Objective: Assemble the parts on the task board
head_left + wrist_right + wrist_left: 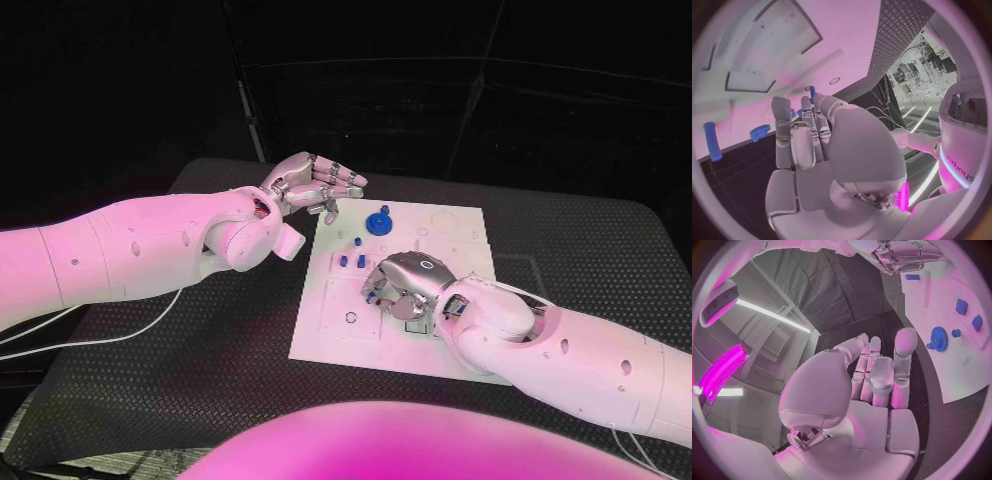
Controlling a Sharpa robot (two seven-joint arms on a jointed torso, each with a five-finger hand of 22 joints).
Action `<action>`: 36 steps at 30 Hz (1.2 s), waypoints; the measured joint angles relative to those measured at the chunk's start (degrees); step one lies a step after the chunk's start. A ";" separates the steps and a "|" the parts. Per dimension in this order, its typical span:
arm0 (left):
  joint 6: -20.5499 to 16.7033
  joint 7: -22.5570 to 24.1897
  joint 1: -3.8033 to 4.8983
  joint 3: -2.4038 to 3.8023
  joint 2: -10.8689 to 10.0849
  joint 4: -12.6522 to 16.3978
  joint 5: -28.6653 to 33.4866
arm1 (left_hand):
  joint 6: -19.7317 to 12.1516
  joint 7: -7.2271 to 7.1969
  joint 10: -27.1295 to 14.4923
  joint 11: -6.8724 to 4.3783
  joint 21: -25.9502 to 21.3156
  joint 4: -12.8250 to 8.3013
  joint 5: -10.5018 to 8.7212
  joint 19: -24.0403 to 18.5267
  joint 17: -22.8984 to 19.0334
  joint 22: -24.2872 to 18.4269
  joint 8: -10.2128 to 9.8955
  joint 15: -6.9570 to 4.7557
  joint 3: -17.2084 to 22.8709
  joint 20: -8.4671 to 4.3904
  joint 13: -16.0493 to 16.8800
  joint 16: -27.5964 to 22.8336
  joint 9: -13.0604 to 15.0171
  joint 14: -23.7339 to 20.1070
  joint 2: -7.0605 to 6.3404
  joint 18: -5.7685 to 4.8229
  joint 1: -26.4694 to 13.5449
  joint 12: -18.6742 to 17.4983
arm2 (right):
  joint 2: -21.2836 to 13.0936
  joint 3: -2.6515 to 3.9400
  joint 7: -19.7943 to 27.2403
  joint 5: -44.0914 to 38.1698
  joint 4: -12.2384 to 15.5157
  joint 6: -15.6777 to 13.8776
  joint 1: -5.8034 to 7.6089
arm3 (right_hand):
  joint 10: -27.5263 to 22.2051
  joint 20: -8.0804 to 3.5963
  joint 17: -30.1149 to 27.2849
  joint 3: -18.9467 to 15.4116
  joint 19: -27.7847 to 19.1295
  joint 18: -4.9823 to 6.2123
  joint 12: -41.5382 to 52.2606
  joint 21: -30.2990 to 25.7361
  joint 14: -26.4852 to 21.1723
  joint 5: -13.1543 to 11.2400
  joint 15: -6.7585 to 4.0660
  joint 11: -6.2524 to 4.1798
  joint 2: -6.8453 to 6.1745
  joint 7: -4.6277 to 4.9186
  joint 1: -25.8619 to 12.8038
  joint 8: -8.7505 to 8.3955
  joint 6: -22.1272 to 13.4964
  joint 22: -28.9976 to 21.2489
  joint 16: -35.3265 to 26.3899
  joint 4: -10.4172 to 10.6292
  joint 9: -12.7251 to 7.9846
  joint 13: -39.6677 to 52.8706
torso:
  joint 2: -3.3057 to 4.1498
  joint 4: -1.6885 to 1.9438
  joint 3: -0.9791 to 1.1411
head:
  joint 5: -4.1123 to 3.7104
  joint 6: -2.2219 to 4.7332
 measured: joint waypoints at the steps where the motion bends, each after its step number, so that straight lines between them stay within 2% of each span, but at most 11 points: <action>1: 0.02 0.00 0.00 0.00 0.00 0.00 0.00 | 0.00 0.00 0.00 0.00 0.00 0.00 0.00 0.00 0.00 0.00 0.00 0.00 0.00 0.00 0.00 0.00 0.00 0.00 0.00 0.00 0.00 0.00 | 0.01 0.00 -0.08 -0.06 -0.01 -0.04 0.00 | 0.00 0.00 0.00 0.00 0.00 0.00 0.00 0.00 0.00 0.00 0.00 0.00 0.00 0.00 0.00 0.00 0.00 0.00 0.00 0.00 0.00 0.00 | 0.00 0.01 0.00 | 0.00 0.00; 22: 0.31 0.00 0.01 0.00 -0.11 -0.06 0.02 | 0.00 0.00 0.00 0.00 0.00 0.00 0.00 0.00 0.00 0.01 0.00 0.00 0.00 0.00 -0.01 0.00 0.01 0.00 0.00 0.00 0.00 0.00 | 0.32 0.00 -0.88 -0.94 -0.42 -0.60 -0.07 | -0.01 0.00 0.01 -0.06 0.00 0.00 0.00 0.00 0.00 -0.12 0.00 0.01 -0.08 0.13 -0.07 0.03 0.13 0.01 0.00 -0.27 0.03 -0.02 | -0.01 0.00 0.02 | -0.02 0.00; 33: 0.40 -0.03 0.02 0.00 -0.14 0.01 0.02 | -0.21 0.21 -0.21 0.21 0.00 0.00 0.00 0.00 0.01 -0.03 0.00 0.00 0.00 0.00 0.03 0.00 0.01 0.00 0.00 0.00 0.00 0.00 | 0.77 0.17 -1.21 -1.43 -0.74 1.72 0.04 | 0.23 0.22 -0.28 -0.14 -0.21 0.00 -0.23 0.00 0.00 -0.22 0.00 0.18 0.30 0.13 -0.45 0.00 0.12 -0.12 0.00 -0.35 0.01 0.03 | 0.02 0.00 -0.02 | 0.09 0.00; 36: 0.44 -0.05 0.02 0.00 -0.14 0.01 0.02 | -0.21 0.21 -0.21 0.21 0.00 0.00 0.00 0.00 0.01 -0.04 0.00 0.00 0.00 0.00 0.03 0.00 0.01 0.00 0.00 0.00 0.00 0.00 | 0.89 0.25 -1.28 -1.63 -0.83 2.57 0.18 | 0.43 0.21 -0.35 -0.22 -0.21 0.00 -0.23 0.00 0.00 -0.23 0.00 -0.01 0.03 0.12 -0.74 -0.05 0.12 -0.16 0.00 -0.42 0.01 0.03 | 0.01 0.01 -0.03 | 0.10 0.00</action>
